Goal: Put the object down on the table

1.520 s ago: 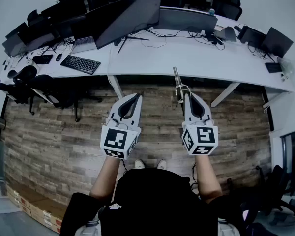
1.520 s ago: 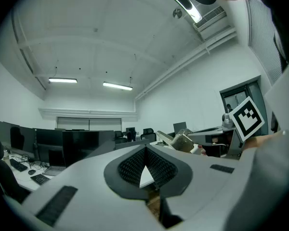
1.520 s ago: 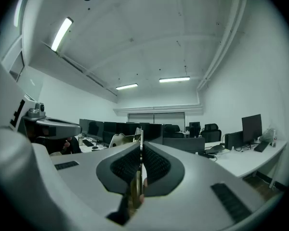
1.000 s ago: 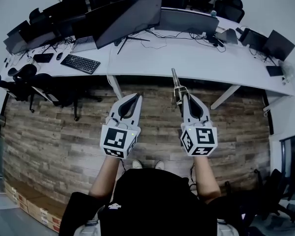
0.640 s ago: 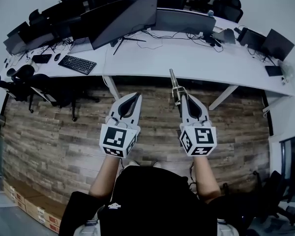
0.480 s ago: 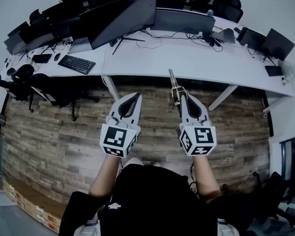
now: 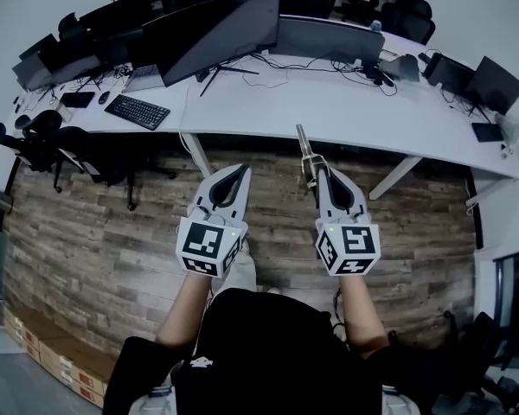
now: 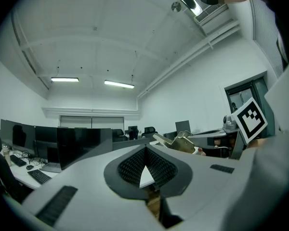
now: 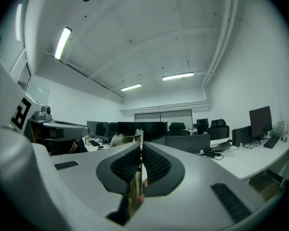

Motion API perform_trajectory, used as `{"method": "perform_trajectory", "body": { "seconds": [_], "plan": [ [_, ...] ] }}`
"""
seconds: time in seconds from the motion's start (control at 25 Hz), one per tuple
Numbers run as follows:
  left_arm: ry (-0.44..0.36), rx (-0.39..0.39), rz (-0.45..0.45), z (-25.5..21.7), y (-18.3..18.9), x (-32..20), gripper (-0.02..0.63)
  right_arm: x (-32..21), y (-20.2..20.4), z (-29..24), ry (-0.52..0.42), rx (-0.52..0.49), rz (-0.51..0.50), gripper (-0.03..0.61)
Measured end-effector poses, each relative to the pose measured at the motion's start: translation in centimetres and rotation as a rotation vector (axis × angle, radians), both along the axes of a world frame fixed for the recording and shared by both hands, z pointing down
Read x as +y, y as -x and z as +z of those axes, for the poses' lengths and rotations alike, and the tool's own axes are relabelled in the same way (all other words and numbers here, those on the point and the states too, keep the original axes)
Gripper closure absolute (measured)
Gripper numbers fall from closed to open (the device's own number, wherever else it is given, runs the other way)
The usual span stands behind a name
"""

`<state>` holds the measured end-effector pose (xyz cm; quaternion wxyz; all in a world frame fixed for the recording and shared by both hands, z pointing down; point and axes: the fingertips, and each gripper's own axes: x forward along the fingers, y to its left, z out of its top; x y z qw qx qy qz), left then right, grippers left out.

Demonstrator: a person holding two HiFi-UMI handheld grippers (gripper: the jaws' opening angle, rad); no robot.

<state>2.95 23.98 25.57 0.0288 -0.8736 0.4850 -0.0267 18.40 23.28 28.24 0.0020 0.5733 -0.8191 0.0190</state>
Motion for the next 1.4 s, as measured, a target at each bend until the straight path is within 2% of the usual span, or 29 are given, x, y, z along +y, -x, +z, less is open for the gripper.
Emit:
{"method": "perform_trajectory", "body": {
  "seconds": [0.64,1.04,1.4],
  "plan": [
    [0.026,0.004,0.0,1.4,0.5,-7.6,0.6,-6.9,0.7,1.5,0.027,0.023,-0.002,0.552],
    [0.048,0.013,0.002,1.9,2.3,-16.2,0.6,-15.3,2.3,1.8,0.046,0.026,0.005,0.552],
    [0.072,0.015,0.014,1.7,5.4,-24.2,0.6,-23.2,5.7,1.4,0.068,0.039,0.007,0.552]
  ]
}}
